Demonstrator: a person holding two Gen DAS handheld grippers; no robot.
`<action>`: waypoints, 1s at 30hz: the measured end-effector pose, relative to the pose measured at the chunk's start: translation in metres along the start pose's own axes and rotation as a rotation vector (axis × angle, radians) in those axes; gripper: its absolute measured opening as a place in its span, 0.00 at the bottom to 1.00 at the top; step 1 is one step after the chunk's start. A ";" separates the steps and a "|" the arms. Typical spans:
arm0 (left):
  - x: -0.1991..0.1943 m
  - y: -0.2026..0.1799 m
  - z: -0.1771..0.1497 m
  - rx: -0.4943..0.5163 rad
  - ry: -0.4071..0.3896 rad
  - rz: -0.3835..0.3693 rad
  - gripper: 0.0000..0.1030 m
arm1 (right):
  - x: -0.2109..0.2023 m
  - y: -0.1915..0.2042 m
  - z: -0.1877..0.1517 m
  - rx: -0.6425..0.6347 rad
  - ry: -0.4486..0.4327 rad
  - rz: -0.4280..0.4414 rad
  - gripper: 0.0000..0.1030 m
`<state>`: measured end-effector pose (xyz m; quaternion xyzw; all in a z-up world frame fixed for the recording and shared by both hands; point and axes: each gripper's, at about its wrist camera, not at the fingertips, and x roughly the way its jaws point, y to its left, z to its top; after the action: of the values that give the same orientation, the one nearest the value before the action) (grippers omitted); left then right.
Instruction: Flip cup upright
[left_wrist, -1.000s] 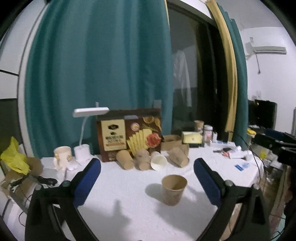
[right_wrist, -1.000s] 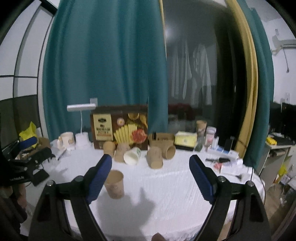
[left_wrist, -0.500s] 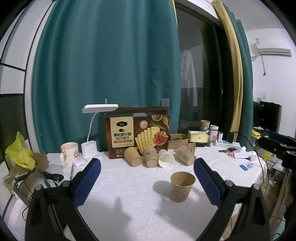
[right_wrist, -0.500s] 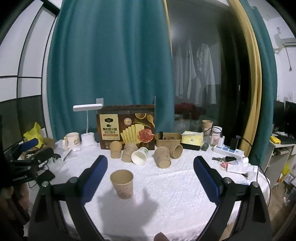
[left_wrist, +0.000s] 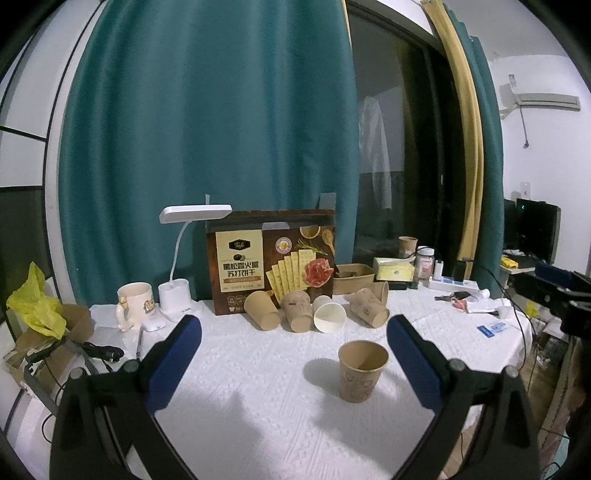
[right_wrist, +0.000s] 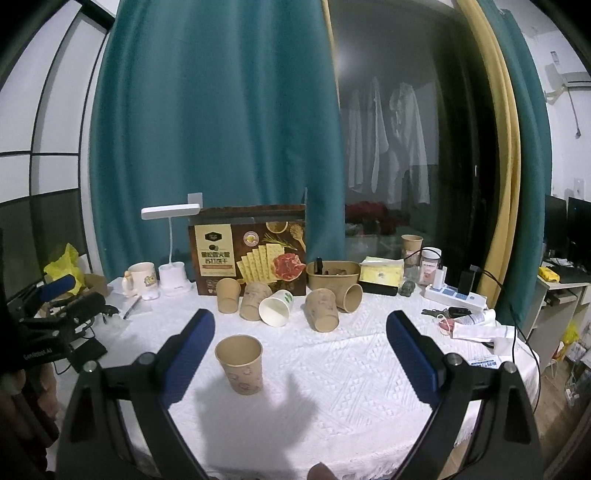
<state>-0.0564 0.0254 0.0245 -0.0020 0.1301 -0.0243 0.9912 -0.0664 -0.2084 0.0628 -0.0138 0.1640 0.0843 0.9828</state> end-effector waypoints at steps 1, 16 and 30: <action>0.000 0.000 0.000 -0.001 -0.001 0.000 0.97 | 0.000 0.000 0.000 0.001 -0.001 -0.001 0.90; 0.003 -0.003 -0.001 0.004 0.006 -0.003 0.97 | 0.001 -0.001 -0.002 0.002 0.003 0.000 0.90; 0.004 -0.005 -0.002 0.003 0.006 -0.005 0.97 | 0.003 -0.003 -0.002 0.005 0.003 -0.003 0.90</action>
<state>-0.0530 0.0202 0.0220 -0.0005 0.1331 -0.0268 0.9907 -0.0636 -0.2104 0.0594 -0.0116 0.1654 0.0824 0.9827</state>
